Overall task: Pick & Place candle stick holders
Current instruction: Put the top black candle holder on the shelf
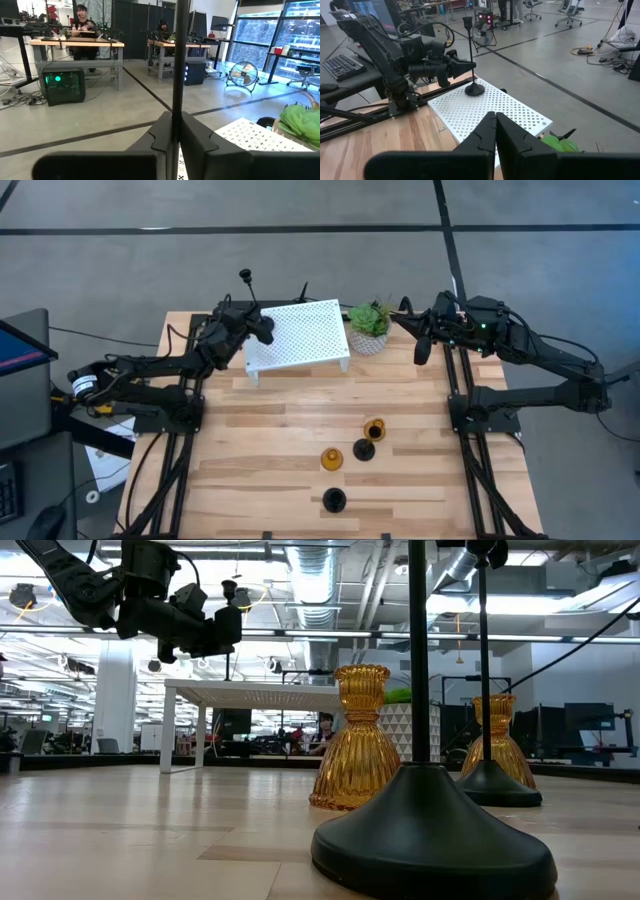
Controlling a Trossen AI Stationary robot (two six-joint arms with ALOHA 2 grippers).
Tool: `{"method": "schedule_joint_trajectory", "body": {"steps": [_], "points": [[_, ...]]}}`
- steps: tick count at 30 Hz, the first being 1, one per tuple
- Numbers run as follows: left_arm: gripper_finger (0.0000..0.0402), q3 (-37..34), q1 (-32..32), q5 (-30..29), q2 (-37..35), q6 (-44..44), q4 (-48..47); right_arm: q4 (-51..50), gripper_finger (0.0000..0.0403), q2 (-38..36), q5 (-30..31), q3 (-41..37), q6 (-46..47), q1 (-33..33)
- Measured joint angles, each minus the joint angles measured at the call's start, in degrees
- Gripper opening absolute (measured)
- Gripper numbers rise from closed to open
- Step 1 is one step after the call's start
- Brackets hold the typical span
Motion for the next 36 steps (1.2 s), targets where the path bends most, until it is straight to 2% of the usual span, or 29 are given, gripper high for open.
{"method": "schedule_joint_trajectory", "body": {"steps": [14,24,30,36], "points": [[0.0088,0.0,-0.02,0.02,0.07,-0.15,-0.09,-1.98,0.0,0.02,-0.29,0.02,-0.02,-0.01],[0.016,0.0,-0.24,0.02,-0.69,-0.06,0.57,-3.67,0.0,0.02,-0.44,0.02,-0.04,0.0],[0.0197,0.0,-0.42,0.16,-7.54,4.77,0.63,-3.86,0.0,0.02,-0.46,0.02,-0.07,0.0],[0.0203,0.02,-3.49,3.96,-16.23,6.41,-3.55,-4.98,0.0,0.02,-0.46,0.02,-0.07,-0.02]]}}
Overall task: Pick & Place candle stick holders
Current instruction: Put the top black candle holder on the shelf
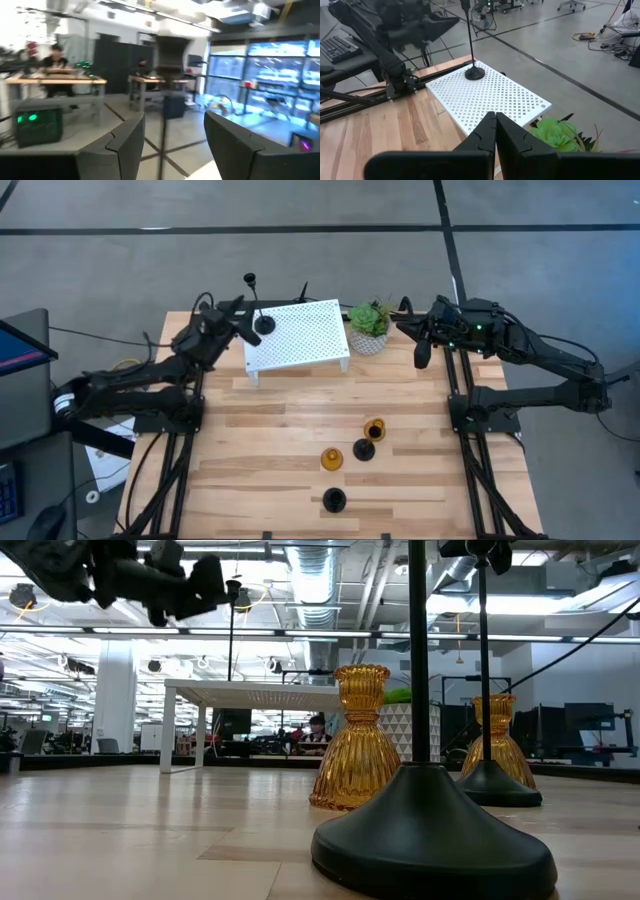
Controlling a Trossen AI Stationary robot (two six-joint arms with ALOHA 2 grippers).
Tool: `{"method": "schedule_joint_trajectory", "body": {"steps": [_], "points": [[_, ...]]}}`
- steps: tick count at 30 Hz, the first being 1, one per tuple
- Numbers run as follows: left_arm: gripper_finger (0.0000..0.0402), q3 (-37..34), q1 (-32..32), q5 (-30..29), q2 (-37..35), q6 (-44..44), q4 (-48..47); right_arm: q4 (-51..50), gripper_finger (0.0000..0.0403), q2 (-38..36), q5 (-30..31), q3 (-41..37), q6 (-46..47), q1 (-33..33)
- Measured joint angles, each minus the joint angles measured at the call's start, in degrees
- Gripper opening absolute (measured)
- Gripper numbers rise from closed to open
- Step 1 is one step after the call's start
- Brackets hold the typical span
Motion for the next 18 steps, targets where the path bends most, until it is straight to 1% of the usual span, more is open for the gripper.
{"method": "schedule_joint_trajectory", "body": {"steps": [3,6,11,15,18], "points": [[0.0199,0.0,-2.9,0.15,-3.18,0.76,-5.03,0.0,0.0,0.0,0.0,0.02,0.0,0.02],[0.0194,0.0,-6.42,0.15,-5.5,0.77,-8.12,0.0,0.0,0.0,0.0,0.02,0.0,0.02],[0.0183,0.0,-13.41,0.27,-7.07,0.76,-8.42,0.0,0.0,0.0,-0.08,0.02,-0.18,0.02],[0.0167,0.0,-18.4,4.34,-6.98,0.71,-8.47,0.0,0.0,0.0,-2.37,0.02,-0.61,0.02],[0.0152,0.0,-21.64,8.39,-6.8,-1.68,-8.54,-0.02,0.0,0.0,-4.82,0.02,-0.61,0.02]]}}
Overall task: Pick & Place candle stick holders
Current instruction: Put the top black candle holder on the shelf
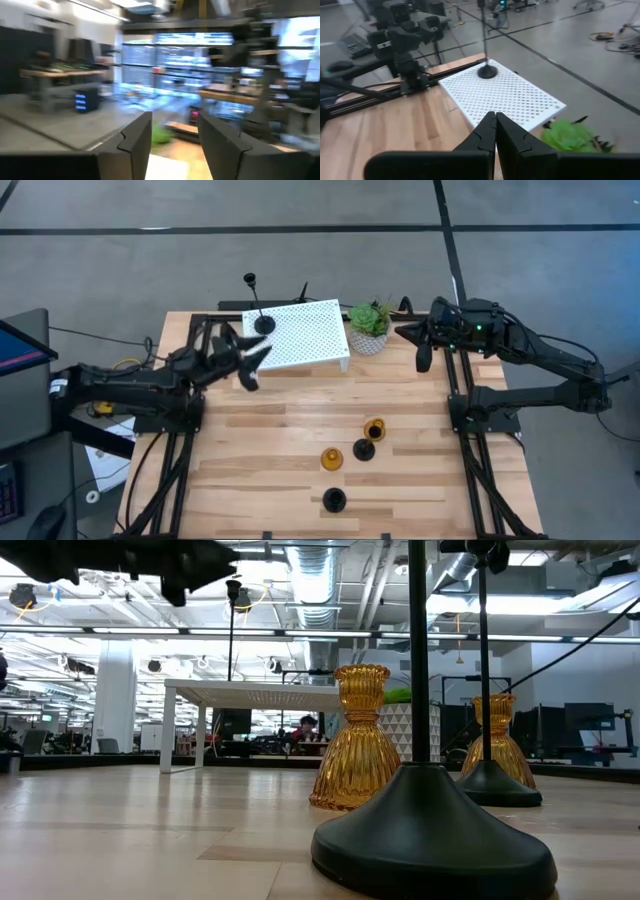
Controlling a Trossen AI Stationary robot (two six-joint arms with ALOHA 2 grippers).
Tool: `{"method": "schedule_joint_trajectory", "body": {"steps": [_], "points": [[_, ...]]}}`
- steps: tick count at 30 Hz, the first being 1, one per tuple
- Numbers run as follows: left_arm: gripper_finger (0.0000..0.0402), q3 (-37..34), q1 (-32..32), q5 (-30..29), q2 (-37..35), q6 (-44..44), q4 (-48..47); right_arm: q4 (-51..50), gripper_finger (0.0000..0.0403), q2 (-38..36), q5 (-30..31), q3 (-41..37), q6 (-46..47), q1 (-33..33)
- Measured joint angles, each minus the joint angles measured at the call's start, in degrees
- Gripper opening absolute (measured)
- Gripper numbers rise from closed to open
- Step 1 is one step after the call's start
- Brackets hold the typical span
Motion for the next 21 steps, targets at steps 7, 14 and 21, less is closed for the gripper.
{"method": "schedule_joint_trajectory", "body": {"steps": [7,14,21], "points": [[0.011,0.0,-6.73,8.01,-0.02,-6.45,0.43,-0.54,0.0,0.0,-6.47,0.0,0.04,0.0],[0.0077,0.01,-13.28,9.58,0.64,-7.75,0.88,-4.7,0.0,0.48,-12.82,0.02,0.22,0.13],[0.004,2.47,-18.62,6.0,6.33,-2.36,1.07,-8.32,0.0,2.21,-14.67,0.02,0.77,4.84]]}}
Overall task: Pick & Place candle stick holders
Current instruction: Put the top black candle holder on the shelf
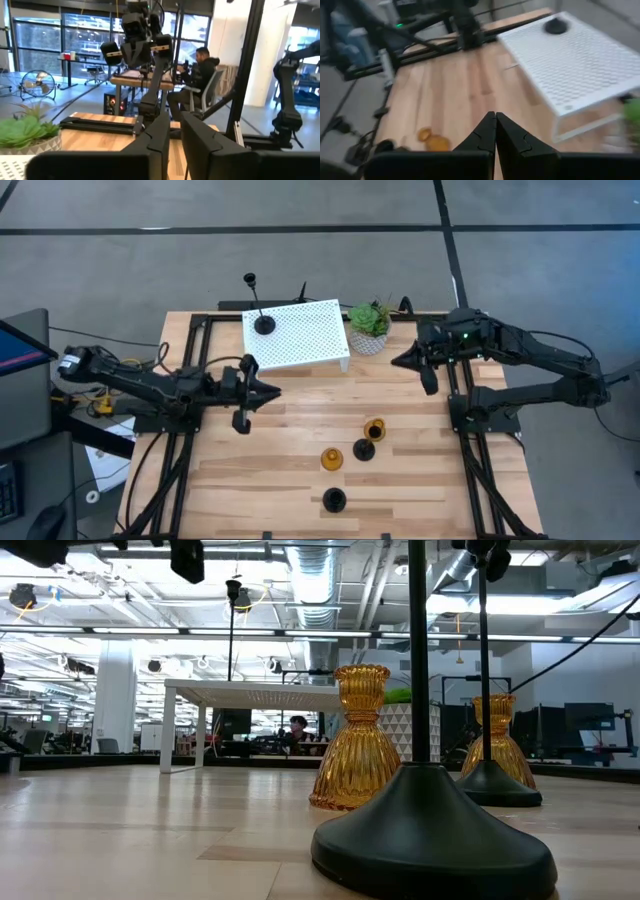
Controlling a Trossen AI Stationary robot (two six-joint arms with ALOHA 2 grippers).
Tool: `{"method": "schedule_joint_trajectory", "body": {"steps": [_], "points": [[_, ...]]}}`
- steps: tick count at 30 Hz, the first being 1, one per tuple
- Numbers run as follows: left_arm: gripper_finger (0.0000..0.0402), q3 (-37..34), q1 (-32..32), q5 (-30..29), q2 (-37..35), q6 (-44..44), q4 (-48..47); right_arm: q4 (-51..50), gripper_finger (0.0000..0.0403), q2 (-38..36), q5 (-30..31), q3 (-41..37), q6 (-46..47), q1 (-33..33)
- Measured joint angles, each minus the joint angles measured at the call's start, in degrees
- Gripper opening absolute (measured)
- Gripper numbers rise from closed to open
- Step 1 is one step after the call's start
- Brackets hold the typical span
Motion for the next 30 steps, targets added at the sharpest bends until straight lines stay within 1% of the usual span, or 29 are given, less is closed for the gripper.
{"method": "schedule_joint_trajectory", "body": {"steps": [4,8,11,15,18,22,23,27,30], "points": [[0.0019,1.37,-1.5,-0.31,2.68,0.27,0.01,-1.53,0.0,1.37,-0.06,0.0,0.48,4.51],[0.0005,1.64,-3.03,-0.32,3.09,0.18,0.02,-2.3,0.0,2.03,0.0,0.0,0.44,9.19],[0.0006,1.66,-4.22,-0.34,3.07,-1.61,0.0,-3.85,0.0,2.03,0.86,0.0,0.04,12.65],[0.0006,1.66,-6.02,-0.32,3.05,-2.84,-0.08,-6.66,0.0,2.03,4.17,0.0,-0.03,17.14],[0.0005,1.66,-7.81,-0.32,3.05,-3.19,-0.15,-7.98,0.0,2.44,6.12,0.0,2.95,20.32],[0.0005,1.66,-10.5,-0.82,3.15,-5.31,-0.17,-8.95,0.0,2.38,6.73,0.0,5.81,24.04],[0.0005,1.71,-11.3,-2.63,3.64,-6.13,-0.06,-9.34,0.0,2.4,7.58,0.0,5.92,25.05],[0.0004,1.75,-15.24,-12.97,6.23,-7.08,-0.68,-10.87,0.0,2.4,9.87,-0.02,5.94,28.65],[0.0004,1.74,-18.12,-20.14,8.89,-8.48,-0.8,-11.35,0.0,2.4,12.58,-0.02,8.34,30.91]]}}
